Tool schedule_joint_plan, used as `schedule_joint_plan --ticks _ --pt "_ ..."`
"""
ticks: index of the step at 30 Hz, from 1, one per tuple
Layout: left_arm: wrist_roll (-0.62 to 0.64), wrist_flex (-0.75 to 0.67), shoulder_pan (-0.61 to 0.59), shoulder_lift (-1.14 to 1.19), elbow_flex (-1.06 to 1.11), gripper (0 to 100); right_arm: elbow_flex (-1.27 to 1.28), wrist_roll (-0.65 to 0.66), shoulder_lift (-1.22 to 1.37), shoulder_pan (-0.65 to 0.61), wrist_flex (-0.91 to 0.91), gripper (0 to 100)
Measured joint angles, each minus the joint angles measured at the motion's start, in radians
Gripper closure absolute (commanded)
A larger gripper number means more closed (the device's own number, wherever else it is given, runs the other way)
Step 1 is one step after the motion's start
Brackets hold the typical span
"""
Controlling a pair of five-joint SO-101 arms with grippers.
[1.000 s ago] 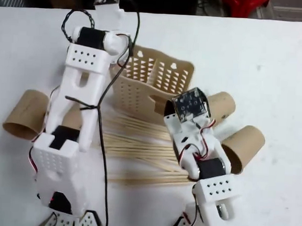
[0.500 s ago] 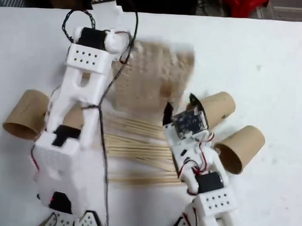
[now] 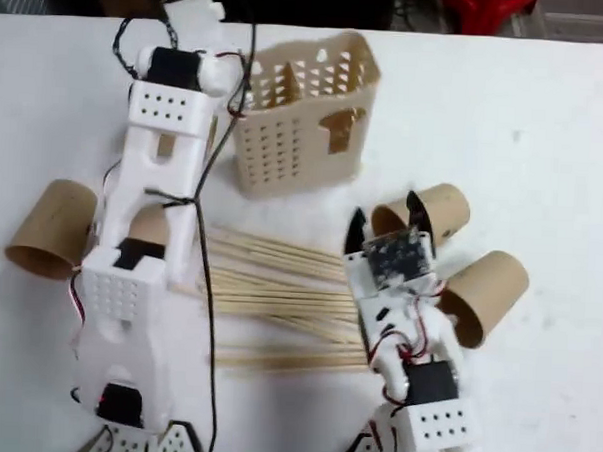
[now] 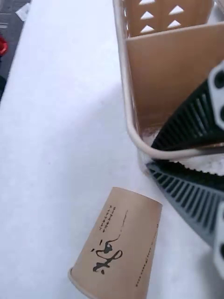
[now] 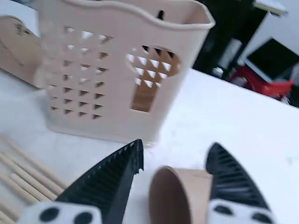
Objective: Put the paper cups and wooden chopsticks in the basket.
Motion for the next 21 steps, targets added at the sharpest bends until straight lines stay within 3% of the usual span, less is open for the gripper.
schedule_joint_plan --ticks 5,13,21 --pt "-0.051 0.138 -0.005 0.037 -0.132 98 -0.235 0.000 0.086 0.060 0.279 79.7" --pt "-0.129 0.298 -0.002 0.046 -0.219 98 -0.532 0.000 0.451 0.114 0.486 79.7" --pt "-0.152 0.311 -0.002 -0.006 -0.141 97 -0.772 0.000 0.729 0.157 0.638 79.6"
